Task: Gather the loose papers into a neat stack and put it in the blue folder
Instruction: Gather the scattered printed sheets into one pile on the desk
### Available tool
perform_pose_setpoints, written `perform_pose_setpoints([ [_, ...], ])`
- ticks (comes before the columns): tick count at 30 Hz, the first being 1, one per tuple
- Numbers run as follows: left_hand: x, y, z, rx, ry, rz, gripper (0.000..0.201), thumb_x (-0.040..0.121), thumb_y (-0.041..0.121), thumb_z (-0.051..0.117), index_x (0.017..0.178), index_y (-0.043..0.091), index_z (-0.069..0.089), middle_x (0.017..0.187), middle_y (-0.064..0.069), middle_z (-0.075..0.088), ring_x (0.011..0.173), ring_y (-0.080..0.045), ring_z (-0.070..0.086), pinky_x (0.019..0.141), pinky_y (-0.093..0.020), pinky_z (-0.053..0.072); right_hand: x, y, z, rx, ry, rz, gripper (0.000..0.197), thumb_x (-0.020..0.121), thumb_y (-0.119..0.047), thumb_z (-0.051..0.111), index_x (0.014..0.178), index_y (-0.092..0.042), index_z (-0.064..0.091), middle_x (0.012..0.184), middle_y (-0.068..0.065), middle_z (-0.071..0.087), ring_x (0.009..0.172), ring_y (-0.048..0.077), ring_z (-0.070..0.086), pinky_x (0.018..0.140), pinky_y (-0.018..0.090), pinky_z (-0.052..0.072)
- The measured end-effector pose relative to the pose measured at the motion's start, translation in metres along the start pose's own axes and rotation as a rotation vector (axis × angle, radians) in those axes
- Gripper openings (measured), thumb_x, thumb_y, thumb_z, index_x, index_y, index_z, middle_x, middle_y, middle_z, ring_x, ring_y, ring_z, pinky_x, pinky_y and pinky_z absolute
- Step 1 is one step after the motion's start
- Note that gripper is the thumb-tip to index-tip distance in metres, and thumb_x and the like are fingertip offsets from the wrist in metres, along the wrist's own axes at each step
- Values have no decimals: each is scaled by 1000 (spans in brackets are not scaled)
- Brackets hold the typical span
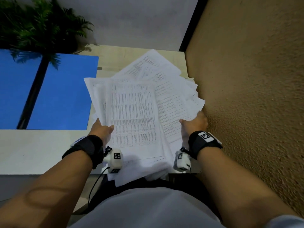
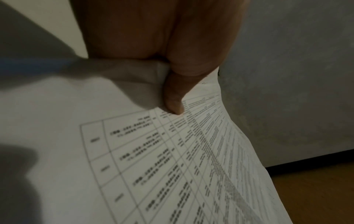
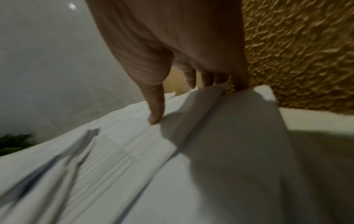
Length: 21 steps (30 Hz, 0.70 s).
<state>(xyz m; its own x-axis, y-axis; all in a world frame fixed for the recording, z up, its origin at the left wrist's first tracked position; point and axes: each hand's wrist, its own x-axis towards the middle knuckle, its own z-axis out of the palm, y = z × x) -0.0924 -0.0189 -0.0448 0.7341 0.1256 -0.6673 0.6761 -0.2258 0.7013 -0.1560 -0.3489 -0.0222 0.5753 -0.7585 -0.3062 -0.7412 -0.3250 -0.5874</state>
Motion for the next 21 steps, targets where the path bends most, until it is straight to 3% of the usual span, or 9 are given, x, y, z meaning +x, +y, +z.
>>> perform_pose_setpoints([
  [2,-1,0,0,8,-11,-5,44,93,3,61,134,14,48,132,-8,61,119,-32,59,108,-52,43,10,1,-6,-4,-35,18,87,57,-34,90,132,-13,51,135,11,54,129,35,46,103,50,45],
  [4,0,0,0,16,-11,-6,45,93,5,61,134,15,48,134,-9,61,121,-33,58,108,-52,43,14,-3,-8,-86,-64,35,79,62,-41,87,129,-14,56,138,12,46,132,35,37,104,50,42],
  [7,-1,3,1,34,1,-22,47,94,6,60,138,13,44,137,-8,57,125,-33,55,110,-51,42,16,-5,-6,30,-123,67,76,48,-55,84,111,-17,67,130,10,54,120,31,52,96,48,52],
  [8,0,3,1,41,9,-22,47,95,5,59,139,13,43,138,-9,57,126,-33,55,110,-51,41,16,-4,-4,125,-171,83,70,47,-52,85,104,-15,69,123,10,62,111,29,61,91,48,55],
  [10,0,3,2,25,9,-23,47,95,4,58,139,14,44,137,-10,58,124,-34,56,110,-51,42,6,-7,-5,369,-293,122,40,62,-23,88,95,-8,71,105,13,73,94,33,71,85,51,58],
  [12,2,1,2,27,15,-27,48,95,3,58,139,15,45,138,-11,58,123,-34,57,109,-51,43,-7,-15,-14,600,-354,112,28,73,3,79,100,0,71,100,18,75,93,39,72,83,55,58],
  [15,-2,5,1,37,19,-46,46,96,3,56,140,10,43,139,-8,56,122,-30,56,110,-43,41,-25,-19,-20,905,-408,80,40,79,-5,78,117,-1,66,111,15,74,102,33,71,83,44,59],
  [18,-5,7,4,91,61,-36,54,96,6,58,145,4,36,144,-16,51,128,-36,53,105,-42,43,-47,-8,-12,1074,-512,175,73,68,-23,90,133,-15,58,126,8,69,118,28,65,104,48,47],
  [21,-11,8,9,75,69,-25,65,92,4,62,150,4,31,143,-24,49,130,-42,51,100,-44,45,-62,-2,5,1026,-542,252,72,69,-12,88,133,-11,58,126,9,68,120,30,63,109,52,42],
])
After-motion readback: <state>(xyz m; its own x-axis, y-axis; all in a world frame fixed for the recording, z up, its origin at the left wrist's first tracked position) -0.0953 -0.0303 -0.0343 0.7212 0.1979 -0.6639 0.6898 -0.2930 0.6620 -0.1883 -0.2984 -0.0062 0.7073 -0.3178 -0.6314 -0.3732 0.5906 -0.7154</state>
